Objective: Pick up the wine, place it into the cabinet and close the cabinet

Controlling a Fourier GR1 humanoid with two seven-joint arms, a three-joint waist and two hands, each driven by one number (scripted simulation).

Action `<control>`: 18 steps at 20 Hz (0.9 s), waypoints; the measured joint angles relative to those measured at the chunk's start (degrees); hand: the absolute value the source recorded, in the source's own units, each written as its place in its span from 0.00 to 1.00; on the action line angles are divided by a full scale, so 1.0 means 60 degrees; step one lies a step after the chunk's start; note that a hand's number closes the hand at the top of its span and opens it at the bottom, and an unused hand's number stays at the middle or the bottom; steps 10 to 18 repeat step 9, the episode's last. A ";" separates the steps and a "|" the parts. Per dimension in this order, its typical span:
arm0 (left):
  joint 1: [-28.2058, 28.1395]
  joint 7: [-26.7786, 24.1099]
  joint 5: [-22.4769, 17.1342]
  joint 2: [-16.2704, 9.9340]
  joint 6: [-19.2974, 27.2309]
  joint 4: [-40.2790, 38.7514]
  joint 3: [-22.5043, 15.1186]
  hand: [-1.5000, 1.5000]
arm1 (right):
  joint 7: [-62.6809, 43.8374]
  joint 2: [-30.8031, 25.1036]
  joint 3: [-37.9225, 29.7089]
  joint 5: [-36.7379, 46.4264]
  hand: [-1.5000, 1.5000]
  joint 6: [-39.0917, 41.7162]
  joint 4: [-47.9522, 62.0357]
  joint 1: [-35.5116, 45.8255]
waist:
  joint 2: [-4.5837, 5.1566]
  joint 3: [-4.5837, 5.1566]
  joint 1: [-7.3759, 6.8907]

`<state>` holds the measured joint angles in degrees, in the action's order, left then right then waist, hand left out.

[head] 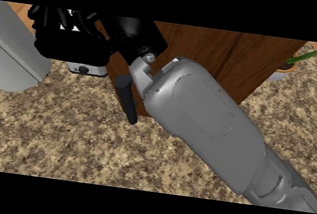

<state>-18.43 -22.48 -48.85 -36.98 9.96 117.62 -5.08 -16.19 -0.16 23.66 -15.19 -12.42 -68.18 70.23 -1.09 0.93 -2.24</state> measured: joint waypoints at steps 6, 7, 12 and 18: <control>0.0225 0.0122 0.0051 0.0084 0.0033 -0.0076 0.0017 0.00 | 0.0864 -0.0162 -0.0103 0.0230 1.00 0.0531 0.0745 0.0129 | -0.0074 0.0048 -0.0016; 0.0271 0.0146 0.0085 0.0086 0.0049 -0.0090 0.0004 0.00 | 0.0969 -0.0192 -0.0097 0.0272 1.00 0.0605 0.0833 0.0148 | -0.0085 0.0051 -0.0019; 0.0281 0.0136 0.0201 0.0189 0.0102 -0.0055 -0.0153 0.00 | 0.1205 -0.0226 -0.0066 0.0374 1.00 0.0692 0.0933 0.0115 | -0.0127 0.0042 -0.0023; 0.0281 0.0136 0.0201 0.0189 0.0102 -0.0055 -0.0153 0.00 | 0.1205 -0.0226 -0.0066 0.0374 1.00 0.0692 0.0933 0.0115 | -0.0127 0.0042 -0.0023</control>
